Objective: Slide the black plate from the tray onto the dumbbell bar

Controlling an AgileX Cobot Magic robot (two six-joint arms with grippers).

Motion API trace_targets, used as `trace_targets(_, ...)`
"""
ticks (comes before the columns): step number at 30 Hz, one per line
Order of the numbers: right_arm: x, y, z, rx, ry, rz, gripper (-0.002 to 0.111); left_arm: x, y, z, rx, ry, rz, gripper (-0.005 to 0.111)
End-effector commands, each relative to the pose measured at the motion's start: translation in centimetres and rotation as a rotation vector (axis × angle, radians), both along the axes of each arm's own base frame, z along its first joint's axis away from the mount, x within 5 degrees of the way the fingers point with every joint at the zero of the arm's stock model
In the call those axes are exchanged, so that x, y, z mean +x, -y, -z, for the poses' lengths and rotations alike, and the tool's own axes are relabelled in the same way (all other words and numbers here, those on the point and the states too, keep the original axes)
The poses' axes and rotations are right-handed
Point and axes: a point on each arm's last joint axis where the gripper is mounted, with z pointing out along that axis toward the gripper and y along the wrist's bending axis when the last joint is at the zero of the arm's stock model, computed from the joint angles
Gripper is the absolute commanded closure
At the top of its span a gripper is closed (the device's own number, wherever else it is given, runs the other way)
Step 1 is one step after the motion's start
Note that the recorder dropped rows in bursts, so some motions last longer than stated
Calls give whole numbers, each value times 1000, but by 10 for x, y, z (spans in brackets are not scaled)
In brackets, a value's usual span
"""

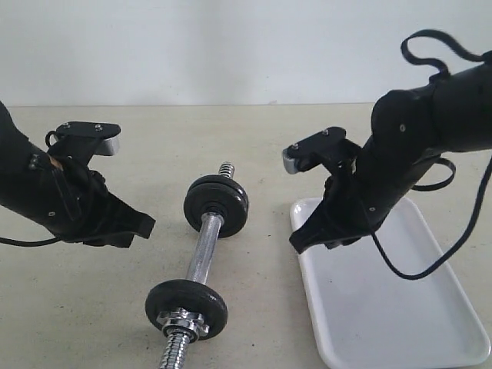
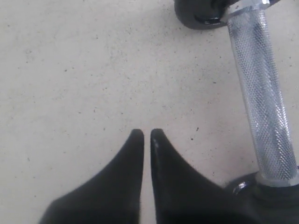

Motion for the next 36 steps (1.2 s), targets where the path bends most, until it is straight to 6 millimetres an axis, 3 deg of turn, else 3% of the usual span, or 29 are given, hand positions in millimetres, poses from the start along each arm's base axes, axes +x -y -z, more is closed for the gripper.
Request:
trace_targets(1, -5, 5, -33, 40, 94, -3, 106, 2, 1, -5, -11, 58, 49, 102)
trace_targets(6, -13, 9, -64, 86, 181, -4, 106, 0, 3, -22, -32, 155, 99, 102)
trace_targets(14, -31, 18, -103, 139, 263, -3, 106, -19, -5, -81, -88, 402, 128, 102)
trace_targets(19, -42, 23, -123, 189, 300, 26, 106, -48, -17, -106, -114, 530, 119, 102)
trace_targets(25, -62, 33, -139, 179, 265, 23, 106, -93, -34, -121, -150, 652, 112, 102)
trace_targets(31, -82, 40, -160, 247, 299, 18, 106, -139, -51, -128, -211, 778, 96, 102)
trace_targets(36, -103, 47, -178, 398, 493, -13, 106, -178, -69, -123, -275, 963, 38, 102)
